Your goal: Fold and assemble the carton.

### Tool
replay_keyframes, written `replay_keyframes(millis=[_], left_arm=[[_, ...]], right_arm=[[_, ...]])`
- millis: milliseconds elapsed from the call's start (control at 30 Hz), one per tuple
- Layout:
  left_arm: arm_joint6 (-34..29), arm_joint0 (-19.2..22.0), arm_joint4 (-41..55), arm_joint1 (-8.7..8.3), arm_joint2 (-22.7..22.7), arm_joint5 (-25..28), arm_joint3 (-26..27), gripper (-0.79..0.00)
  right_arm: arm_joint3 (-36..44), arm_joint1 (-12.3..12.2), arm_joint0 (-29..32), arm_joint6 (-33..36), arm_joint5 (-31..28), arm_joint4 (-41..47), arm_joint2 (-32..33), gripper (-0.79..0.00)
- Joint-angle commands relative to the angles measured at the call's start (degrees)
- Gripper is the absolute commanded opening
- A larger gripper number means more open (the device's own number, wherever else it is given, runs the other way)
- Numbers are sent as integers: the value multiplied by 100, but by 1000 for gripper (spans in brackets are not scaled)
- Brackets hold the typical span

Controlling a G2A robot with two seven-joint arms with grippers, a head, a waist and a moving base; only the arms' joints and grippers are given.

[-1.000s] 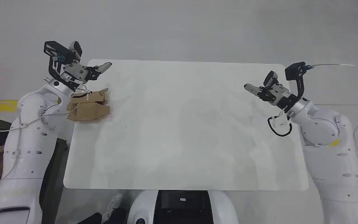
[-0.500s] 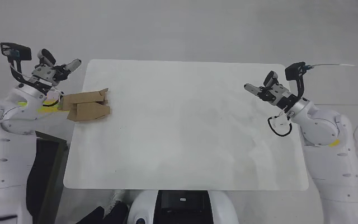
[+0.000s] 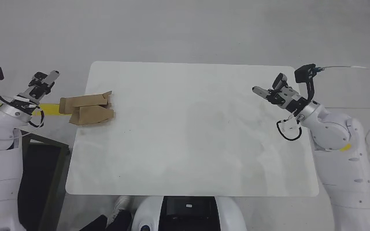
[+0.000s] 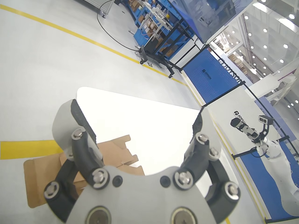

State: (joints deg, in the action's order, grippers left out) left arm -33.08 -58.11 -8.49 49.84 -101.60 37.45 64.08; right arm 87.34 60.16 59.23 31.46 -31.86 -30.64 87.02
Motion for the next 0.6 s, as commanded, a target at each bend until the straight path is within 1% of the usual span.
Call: replay_keyframes(millis=[0,300,333,433,467,567], left_arm=[[8,0,-15,0,1,-9,3,0],[8,0,-15,0,1,-9,3,0],[22,-7,56,6,3,-70,-13,0],[-142,41,675,26,16,-667,-46,0],[-236,74,892,24,-17,-886,-129,0],[-555,150,1302,-7,-147,-1289,-412,0]], right_arm=[[0,0,0,0,0,0,0,0],[0,0,0,0,0,0,0,0],[0,0,0,0,0,0,0,0],[0,0,0,0,0,0,0,0],[0,0,0,0,0,0,0,0],[0,0,0,0,0,0,0,0]])
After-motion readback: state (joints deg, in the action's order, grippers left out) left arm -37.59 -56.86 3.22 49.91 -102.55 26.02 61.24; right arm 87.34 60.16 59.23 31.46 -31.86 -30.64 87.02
